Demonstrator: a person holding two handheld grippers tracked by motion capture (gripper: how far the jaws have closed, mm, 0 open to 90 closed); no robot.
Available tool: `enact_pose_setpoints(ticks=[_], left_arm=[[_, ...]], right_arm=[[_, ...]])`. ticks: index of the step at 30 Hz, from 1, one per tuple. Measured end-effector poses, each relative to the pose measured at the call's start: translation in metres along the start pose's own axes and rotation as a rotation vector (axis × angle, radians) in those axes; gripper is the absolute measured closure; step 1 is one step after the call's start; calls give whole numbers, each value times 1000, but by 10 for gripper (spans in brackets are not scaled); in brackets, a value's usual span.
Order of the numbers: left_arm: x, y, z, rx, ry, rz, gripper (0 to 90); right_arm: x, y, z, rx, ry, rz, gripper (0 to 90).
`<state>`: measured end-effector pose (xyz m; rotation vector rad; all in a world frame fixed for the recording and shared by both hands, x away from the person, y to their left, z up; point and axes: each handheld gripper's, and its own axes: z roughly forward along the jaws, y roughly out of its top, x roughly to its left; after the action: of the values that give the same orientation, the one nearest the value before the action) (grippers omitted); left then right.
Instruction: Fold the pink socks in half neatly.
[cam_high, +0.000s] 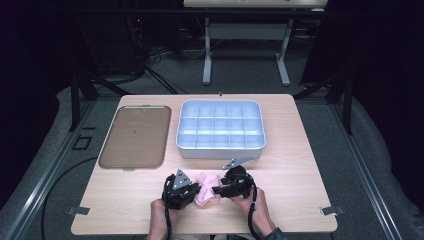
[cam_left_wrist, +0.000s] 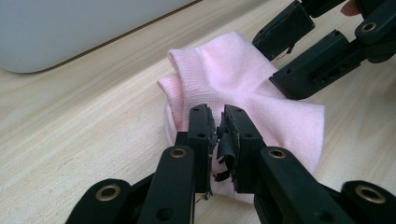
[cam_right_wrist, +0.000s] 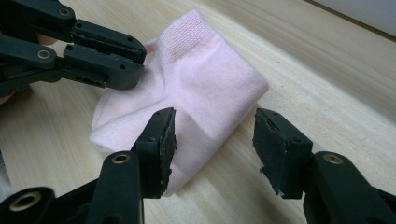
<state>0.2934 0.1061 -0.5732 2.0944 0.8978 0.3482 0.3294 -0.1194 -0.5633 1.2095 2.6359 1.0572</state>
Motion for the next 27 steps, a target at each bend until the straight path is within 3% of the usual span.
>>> enact_pose_setpoints(ticks=[4, 12, 17, 20, 27], left_arm=[[1, -3, 1, -8, -7, -19, 852], [-2, -8, 6, -11, -19, -11, 891], [-2, -9, 5, -11, -15, -13, 891], [-1, -9, 5, -13, -15, -7, 891], [-1, -10, 5, -18, -9, -4, 891]], right_arm=[[0, -1, 0, 44, 15, -4, 517], [0, -1, -1, 111, 25, -29, 567], [2, -3, 2, 72, 39, -13, 627], [5, -3, 5, 60, 35, -32, 700], [1, -5, 3, 91, 55, 5, 829]])
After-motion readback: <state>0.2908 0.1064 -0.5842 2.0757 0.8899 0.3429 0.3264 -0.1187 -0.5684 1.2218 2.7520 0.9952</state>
